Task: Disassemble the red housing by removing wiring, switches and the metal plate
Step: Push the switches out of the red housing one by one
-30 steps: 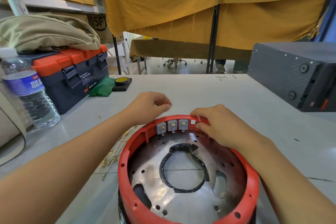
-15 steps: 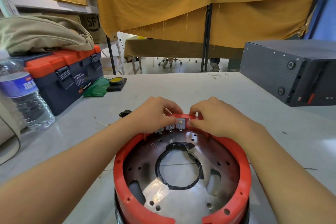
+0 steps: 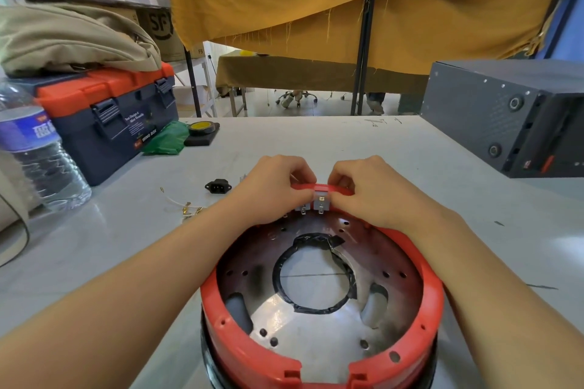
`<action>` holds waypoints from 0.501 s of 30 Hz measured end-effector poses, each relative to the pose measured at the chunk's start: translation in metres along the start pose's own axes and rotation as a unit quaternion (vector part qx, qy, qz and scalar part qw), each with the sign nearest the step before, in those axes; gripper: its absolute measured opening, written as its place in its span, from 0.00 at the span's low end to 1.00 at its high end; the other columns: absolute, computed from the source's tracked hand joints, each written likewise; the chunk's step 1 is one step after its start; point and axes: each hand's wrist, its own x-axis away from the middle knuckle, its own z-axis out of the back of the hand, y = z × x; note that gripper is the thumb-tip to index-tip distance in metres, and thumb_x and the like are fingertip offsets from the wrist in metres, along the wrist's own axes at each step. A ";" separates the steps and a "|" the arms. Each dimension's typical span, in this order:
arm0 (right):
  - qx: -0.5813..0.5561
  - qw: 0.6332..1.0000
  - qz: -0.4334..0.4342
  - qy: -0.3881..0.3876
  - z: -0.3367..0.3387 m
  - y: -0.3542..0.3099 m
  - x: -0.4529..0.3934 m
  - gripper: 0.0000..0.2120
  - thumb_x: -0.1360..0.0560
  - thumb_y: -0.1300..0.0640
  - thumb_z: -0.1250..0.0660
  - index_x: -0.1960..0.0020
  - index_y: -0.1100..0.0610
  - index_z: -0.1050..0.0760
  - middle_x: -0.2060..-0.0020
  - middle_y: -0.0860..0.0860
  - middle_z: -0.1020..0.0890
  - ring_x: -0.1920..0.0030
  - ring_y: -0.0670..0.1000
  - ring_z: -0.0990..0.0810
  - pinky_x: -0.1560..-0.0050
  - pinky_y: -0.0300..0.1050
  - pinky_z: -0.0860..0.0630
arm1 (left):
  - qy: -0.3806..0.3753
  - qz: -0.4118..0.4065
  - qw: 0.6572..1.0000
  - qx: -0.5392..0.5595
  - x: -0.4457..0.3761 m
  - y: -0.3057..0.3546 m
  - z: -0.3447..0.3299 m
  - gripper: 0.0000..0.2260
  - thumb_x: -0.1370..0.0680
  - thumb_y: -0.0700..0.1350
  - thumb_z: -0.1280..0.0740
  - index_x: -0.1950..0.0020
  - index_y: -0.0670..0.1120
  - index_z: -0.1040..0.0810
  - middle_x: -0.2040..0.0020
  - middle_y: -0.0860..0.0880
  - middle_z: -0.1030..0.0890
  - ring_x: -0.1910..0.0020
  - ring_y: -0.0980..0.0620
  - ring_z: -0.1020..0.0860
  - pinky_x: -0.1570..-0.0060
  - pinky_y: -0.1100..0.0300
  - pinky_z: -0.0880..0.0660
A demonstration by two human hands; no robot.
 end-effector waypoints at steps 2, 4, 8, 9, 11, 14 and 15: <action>0.004 1.000 0.000 0.002 -0.002 0.001 0.000 0.08 0.28 0.50 0.31 0.52 0.51 0.23 0.57 0.51 0.20 0.56 0.53 0.21 0.52 0.52 0.22 | 0.004 0.003 1.000 0.002 0.001 -0.001 0.000 0.04 0.28 0.42 0.30 0.53 0.47 0.20 0.55 0.51 0.18 0.58 0.56 0.21 0.59 0.69 0.26; 0.004 1.000 -0.005 0.004 -0.002 0.002 0.000 0.08 0.28 0.49 0.31 0.52 0.51 0.24 0.57 0.52 0.20 0.56 0.54 0.21 0.52 0.53 0.22 | 0.002 0.000 1.000 0.003 0.002 0.000 0.000 0.04 0.27 0.41 0.30 0.54 0.47 0.21 0.55 0.50 0.18 0.57 0.56 0.21 0.57 0.66 0.25; 0.014 1.000 -0.009 0.006 -0.002 0.002 0.001 0.08 0.28 0.48 0.32 0.54 0.51 0.25 0.57 0.53 0.21 0.56 0.55 0.22 0.52 0.54 0.23 | 0.002 -0.010 1.000 0.003 0.003 0.003 0.000 0.04 0.27 0.41 0.30 0.53 0.44 0.20 0.57 0.49 0.18 0.60 0.56 0.22 0.54 0.61 0.24; 0.015 1.000 -0.009 0.004 -0.002 0.002 0.001 0.08 0.28 0.48 0.32 0.54 0.52 0.25 0.57 0.53 0.21 0.56 0.55 0.22 0.53 0.54 0.23 | 0.002 -0.011 1.000 0.006 0.003 0.003 0.000 0.04 0.27 0.40 0.30 0.53 0.43 0.19 0.58 0.49 0.18 0.63 0.58 0.23 0.55 0.62 0.24; 0.019 1.000 -0.009 0.001 -0.002 0.002 0.001 0.09 0.27 0.47 0.33 0.54 0.52 0.26 0.57 0.53 0.21 0.56 0.55 0.22 0.52 0.55 0.23 | 0.002 -0.012 1.000 0.010 0.003 0.003 0.000 0.04 0.27 0.40 0.30 0.53 0.43 0.19 0.61 0.51 0.19 0.67 0.62 0.25 0.58 0.65 0.25; 0.025 1.000 -0.006 -0.002 -0.001 0.002 0.002 0.10 0.26 0.46 0.33 0.54 0.52 0.27 0.57 0.53 0.22 0.56 0.56 0.22 0.53 0.55 0.24 | 0.004 -0.015 1.000 0.007 0.003 0.004 0.000 0.03 0.27 0.40 0.30 0.54 0.43 0.19 0.62 0.53 0.20 0.69 0.64 0.26 0.63 0.72 0.28; 0.027 1.000 -0.005 -0.001 -0.001 0.002 0.002 0.10 0.26 0.46 0.33 0.55 0.52 0.27 0.57 0.53 0.22 0.56 0.56 0.23 0.53 0.55 0.24 | 0.005 -0.015 1.000 0.005 0.002 0.004 0.000 0.03 0.27 0.40 0.30 0.54 0.43 0.20 0.62 0.54 0.20 0.70 0.64 0.26 0.64 0.74 0.29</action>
